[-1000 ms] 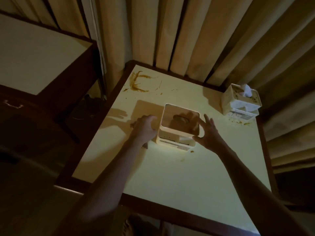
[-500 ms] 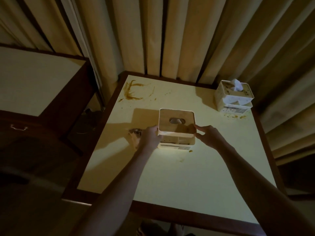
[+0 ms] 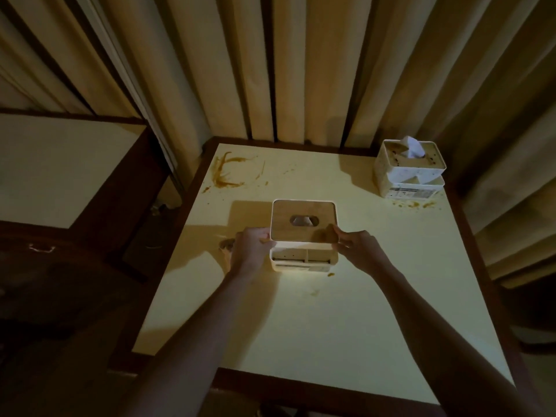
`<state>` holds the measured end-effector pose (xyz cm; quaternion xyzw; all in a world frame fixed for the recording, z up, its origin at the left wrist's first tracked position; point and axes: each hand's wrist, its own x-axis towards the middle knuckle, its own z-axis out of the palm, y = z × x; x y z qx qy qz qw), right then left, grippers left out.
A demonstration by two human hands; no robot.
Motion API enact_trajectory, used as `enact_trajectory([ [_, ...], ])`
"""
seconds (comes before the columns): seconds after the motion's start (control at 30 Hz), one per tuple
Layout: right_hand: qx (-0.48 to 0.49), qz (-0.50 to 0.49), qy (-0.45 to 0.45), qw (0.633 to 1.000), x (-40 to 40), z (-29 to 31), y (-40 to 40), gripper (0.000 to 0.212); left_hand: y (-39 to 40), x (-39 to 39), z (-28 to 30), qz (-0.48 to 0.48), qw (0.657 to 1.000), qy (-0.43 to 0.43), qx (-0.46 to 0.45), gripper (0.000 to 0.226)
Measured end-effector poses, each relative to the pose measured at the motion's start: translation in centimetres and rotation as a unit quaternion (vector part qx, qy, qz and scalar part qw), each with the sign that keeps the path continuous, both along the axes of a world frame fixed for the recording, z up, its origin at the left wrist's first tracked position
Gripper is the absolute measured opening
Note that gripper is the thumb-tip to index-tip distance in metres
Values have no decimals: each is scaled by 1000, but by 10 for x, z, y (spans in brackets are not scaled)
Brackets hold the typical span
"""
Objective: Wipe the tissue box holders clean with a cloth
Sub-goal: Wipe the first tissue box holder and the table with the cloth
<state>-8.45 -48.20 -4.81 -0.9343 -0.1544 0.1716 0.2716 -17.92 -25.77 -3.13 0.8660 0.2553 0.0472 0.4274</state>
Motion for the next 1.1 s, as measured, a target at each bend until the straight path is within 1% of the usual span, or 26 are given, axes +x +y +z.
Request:
enact_trajectory([
  [0.13, 27, -7, 11, 1000, 1, -2, 1, 45, -2, 4, 9, 15, 999, 32, 40, 25],
  [0.17, 29, -3, 12, 1000, 1, -1, 1, 45, -3, 6, 11, 8, 997, 48, 61, 28],
  [0.23, 25, 1, 10, 1000, 2, 2, 3, 44, -5, 10, 15, -26, 991, 80, 107, 50],
  [0.3, 26, -14, 12, 999, 1, 2, 5, 44, -2, 15, 18, -73, 987, 89, 110, 73],
  [0.33, 27, -26, 11, 999, 0, 1, 6, 44, 1, 17, 18, -99, 985, 89, 106, 80],
  [0.4, 33, -47, 6, 998, -5, -1, 10, 46, 8, 22, 13, -129, 983, 104, 82, 89],
  [0.5, 56, -69, 1, 996, -14, -8, 16, 55, 21, 25, 0, -124, 984, 128, -13, 99],
  [0.6, 91, -68, 17, 993, -27, -18, 15, 76, 31, 17, -13, -115, 977, 138, -119, 107],
  [0.67, 132, -42, 36, 990, -38, -24, 15, 97, 37, 9, -25, -135, 968, 153, -147, 111],
  [0.73, 158, -28, 67, 985, -47, -29, 17, 114, 39, 2, -35, -162, 962, 167, -147, 110],
  [0.8, 174, -41, 79, 981, -53, -34, 19, 122, 40, -2, -45, -150, 964, 160, -152, 105],
  [0.87, 167, -60, 57, 982, -56, -39, 22, 120, 40, -5, -54, -153, 972, 126, -124, 100],
  [0.93, 161, -75, 37, 983, -58, -40, 24, 113, 41, -6, -65, -169, 976, 103, -92, 95],
  [0.97, 160, -81, 33, 983, -59, -40, 25, 111, 42, -6, -64, -169, 977, 96, -91, 92],
  [1.1, 157, -101, 34, 982, -53, -26, 23, 105, 47, 5, -38, -169, 978, 78, -94, 82],
])
